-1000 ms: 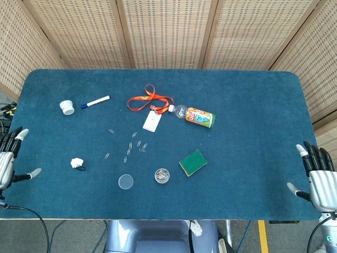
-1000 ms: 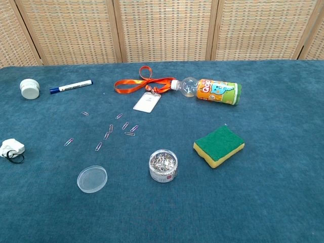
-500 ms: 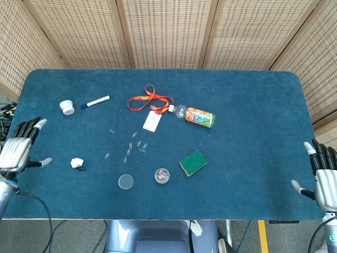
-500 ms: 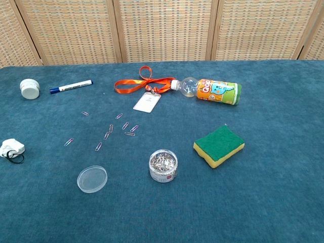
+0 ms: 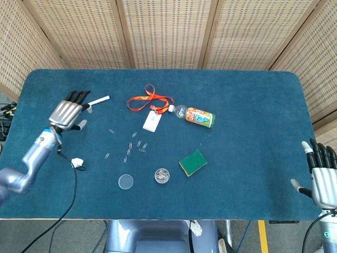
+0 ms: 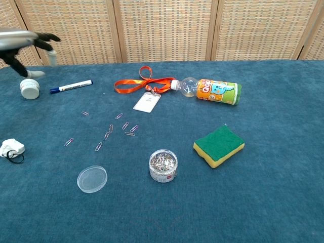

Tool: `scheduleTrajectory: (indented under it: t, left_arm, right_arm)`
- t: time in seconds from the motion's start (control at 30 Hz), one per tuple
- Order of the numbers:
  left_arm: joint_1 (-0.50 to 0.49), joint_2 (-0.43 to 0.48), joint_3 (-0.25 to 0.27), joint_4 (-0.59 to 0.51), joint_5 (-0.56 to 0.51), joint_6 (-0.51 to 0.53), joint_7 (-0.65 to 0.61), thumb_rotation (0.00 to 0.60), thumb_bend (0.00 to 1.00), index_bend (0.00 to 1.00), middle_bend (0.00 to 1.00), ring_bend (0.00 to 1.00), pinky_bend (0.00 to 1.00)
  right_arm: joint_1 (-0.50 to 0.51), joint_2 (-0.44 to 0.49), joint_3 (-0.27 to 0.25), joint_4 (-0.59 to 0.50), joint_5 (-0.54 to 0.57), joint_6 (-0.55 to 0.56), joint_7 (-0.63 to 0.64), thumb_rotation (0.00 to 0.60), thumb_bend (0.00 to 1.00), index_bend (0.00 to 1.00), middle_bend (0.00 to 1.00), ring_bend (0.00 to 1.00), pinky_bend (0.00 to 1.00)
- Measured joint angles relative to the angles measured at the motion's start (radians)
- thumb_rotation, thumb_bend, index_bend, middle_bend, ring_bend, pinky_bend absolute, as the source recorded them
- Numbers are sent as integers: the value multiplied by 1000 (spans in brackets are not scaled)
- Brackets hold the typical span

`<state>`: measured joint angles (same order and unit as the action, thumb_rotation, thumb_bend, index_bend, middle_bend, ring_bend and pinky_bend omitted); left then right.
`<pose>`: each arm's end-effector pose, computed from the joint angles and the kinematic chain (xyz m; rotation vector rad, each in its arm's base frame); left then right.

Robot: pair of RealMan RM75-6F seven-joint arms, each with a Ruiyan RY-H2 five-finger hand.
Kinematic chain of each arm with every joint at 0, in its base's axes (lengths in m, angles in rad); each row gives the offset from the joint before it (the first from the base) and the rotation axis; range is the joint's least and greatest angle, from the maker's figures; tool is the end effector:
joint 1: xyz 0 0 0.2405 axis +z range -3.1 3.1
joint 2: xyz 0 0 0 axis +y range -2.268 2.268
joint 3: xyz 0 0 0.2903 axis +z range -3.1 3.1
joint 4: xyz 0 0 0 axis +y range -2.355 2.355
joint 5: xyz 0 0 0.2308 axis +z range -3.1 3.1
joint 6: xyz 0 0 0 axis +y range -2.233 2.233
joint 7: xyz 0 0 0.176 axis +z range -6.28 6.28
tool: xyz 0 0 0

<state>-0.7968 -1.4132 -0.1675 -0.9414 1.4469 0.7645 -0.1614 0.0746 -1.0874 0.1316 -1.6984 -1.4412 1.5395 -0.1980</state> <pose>-0.2637 0.5071 0.0679 -1.8345 -0.7379 -0.7403 -0.3329 -0.2295 0.1839 1.3014 -0.7360 0.8437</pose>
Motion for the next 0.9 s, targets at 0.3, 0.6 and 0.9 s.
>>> scheduleTrajectory:
  t: [0.3, 0.6, 0.9]
  left_arm:
    - [-113, -164, 25, 154, -6, -131, -30, 600, 440, 425, 0, 0, 0]
    - [-114, -224, 46, 194, -7, -114, -38, 600, 417, 355, 0, 0, 0]
    - [-107, -300, 53, 283, -26, -108, -69, 600, 408, 467, 0, 0, 0]
  right_arm:
    - [6, -5, -4, 5, 2, -15, -3, 600, 0, 0, 0, 0, 0]
    - [9, -4, -4, 6, 8, -22, 2, 600, 0, 0, 0, 0, 0]
    - [9, 1, -7, 4, 2, -24, 16, 600, 0, 0, 0, 0, 0]
